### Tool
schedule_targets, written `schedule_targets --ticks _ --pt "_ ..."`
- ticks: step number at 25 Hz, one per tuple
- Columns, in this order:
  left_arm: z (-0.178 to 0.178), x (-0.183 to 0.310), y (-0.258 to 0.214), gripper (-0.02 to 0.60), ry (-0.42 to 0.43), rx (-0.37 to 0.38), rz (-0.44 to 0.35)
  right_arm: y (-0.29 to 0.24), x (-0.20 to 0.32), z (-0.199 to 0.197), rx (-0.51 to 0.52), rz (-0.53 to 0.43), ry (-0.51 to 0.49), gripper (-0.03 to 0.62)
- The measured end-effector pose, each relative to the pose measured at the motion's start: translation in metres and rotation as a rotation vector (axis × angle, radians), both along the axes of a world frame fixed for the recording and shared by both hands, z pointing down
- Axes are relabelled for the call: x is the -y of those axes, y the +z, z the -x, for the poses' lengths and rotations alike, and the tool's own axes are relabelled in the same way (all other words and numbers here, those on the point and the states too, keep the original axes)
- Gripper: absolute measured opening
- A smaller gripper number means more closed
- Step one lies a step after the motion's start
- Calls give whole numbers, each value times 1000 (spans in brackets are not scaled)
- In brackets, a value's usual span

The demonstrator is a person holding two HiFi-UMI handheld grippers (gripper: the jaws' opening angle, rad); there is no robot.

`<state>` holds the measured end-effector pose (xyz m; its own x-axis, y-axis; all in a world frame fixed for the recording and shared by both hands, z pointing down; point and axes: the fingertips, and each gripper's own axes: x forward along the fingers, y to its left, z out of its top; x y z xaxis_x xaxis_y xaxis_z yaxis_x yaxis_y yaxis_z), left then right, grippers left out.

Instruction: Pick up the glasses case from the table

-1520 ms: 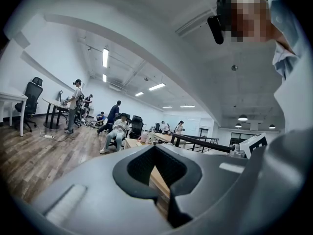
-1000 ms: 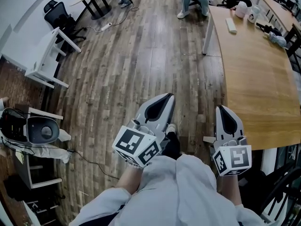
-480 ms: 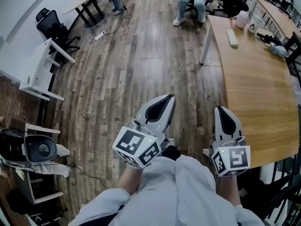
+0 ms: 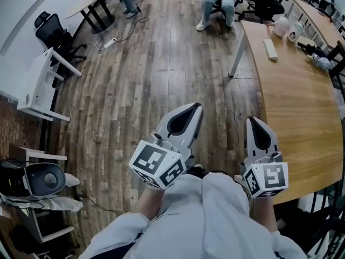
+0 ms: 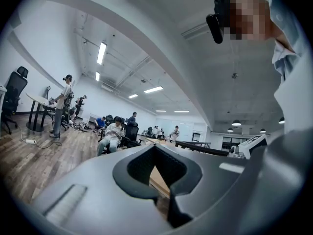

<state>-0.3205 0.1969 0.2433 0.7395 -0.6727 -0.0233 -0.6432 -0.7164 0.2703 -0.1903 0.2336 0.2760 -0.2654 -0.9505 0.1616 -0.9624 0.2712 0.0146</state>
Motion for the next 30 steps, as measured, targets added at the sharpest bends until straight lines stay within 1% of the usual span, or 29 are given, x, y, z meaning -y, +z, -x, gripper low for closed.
schedule_targets --ticks 5,8,13,20,27,30 --pt "17 17 -1 3 -28 -23 6 -2 20 12 -49 -2 -6 0" --pt "25 21 6 3 -39 -45 24 -1 24 14 -74 6 -5 0" --pt "32 28 14 3 -54 -68 49 2 29 8 -76 36 11 0" --pt "33 45 21 3 -86 -71 63 13 52 5 -93 65 -18 0" --pt "34 89 28 3 -129 -57 79 14 104 6 -104 58 -61 0" --pt "24 114 26 3 -129 -48 76 13 132 -3 -97 54 -71 0"
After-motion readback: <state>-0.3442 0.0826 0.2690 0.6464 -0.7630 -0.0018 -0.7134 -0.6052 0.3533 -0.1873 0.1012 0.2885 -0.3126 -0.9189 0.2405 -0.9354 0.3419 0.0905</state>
